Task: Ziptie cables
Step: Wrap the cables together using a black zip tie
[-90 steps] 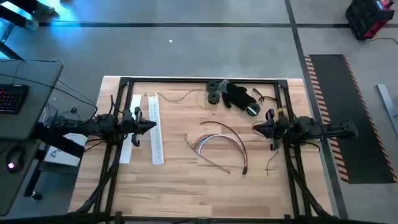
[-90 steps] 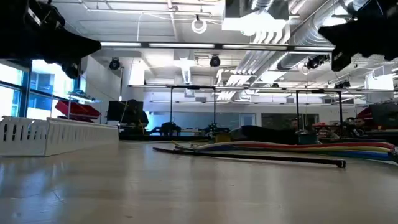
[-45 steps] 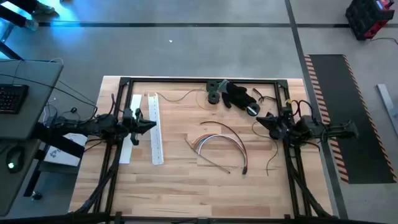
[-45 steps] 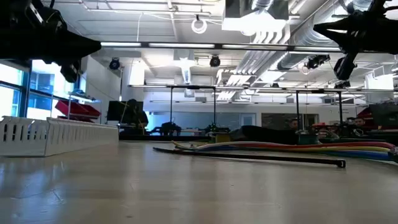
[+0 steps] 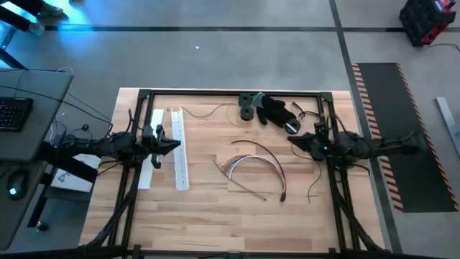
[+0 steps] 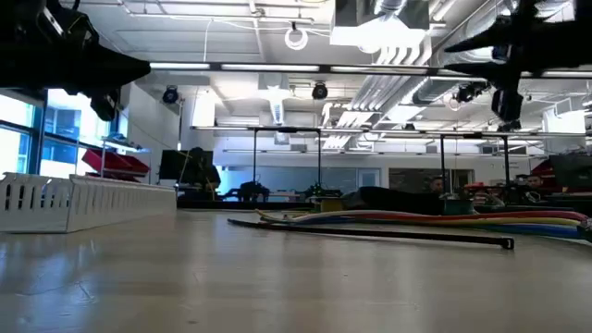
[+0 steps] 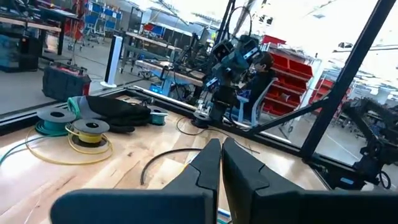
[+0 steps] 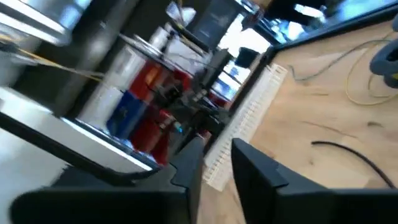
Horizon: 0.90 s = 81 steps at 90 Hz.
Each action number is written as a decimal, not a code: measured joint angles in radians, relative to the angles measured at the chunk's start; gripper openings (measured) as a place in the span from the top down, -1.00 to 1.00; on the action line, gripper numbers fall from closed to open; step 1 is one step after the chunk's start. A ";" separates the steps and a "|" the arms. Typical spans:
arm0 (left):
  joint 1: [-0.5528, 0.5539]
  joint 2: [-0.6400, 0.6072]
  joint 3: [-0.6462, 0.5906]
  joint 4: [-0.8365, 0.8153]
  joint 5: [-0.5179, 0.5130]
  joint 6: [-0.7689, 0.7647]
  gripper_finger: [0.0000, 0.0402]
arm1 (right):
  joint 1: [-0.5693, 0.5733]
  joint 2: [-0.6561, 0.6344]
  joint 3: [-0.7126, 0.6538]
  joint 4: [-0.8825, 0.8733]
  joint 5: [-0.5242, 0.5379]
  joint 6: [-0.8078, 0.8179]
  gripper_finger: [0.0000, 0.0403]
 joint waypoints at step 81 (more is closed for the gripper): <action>0.000 0.000 0.001 0.001 0.001 -0.281 1.00 | 0.289 1.249 0.766 -0.565 -0.453 0.007 0.01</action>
